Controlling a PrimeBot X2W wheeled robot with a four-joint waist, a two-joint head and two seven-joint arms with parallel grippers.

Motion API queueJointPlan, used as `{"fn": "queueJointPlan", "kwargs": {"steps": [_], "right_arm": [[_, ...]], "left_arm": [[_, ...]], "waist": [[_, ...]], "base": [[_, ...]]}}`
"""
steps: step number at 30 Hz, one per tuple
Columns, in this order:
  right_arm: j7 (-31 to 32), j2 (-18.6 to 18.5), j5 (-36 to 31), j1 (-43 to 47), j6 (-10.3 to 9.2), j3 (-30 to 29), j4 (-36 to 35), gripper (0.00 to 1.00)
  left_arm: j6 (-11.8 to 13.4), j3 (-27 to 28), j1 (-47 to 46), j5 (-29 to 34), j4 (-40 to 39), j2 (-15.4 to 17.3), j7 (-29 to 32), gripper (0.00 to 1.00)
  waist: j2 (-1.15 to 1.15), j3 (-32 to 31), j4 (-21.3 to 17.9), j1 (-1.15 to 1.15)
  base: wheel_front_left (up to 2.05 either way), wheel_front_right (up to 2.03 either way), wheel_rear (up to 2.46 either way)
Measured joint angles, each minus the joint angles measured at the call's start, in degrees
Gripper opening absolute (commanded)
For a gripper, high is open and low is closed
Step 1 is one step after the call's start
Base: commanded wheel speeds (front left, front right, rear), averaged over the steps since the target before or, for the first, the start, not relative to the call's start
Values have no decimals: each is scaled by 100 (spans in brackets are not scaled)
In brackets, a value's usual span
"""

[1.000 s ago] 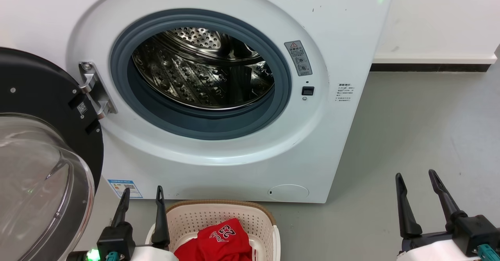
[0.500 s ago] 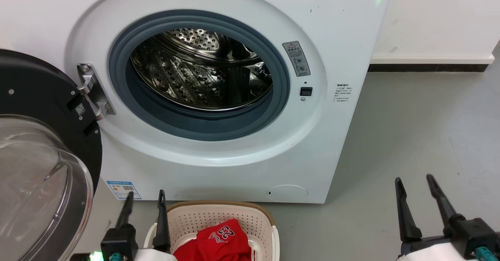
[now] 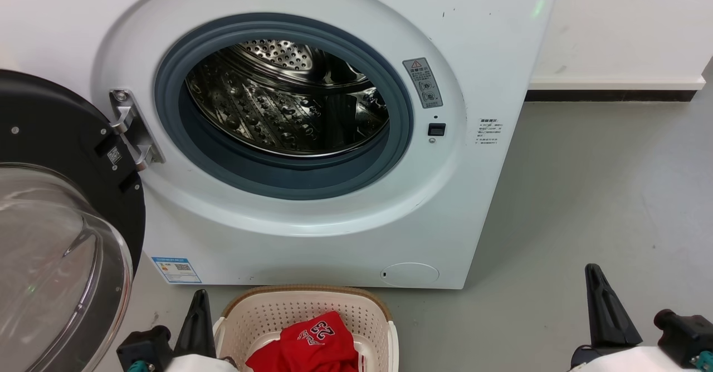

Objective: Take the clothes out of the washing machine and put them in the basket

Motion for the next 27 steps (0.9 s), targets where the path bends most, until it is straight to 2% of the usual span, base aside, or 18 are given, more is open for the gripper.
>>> {"fn": "queueJointPlan", "kwargs": {"steps": [27], "right_arm": [[536,-85,2806,-391,0,13,278,0]], "left_arm": [[-311,210,-319,-2650,79,-1,601,0]], "waist": [[0,31,-3,0]], "base": [[0,0,0]]}}
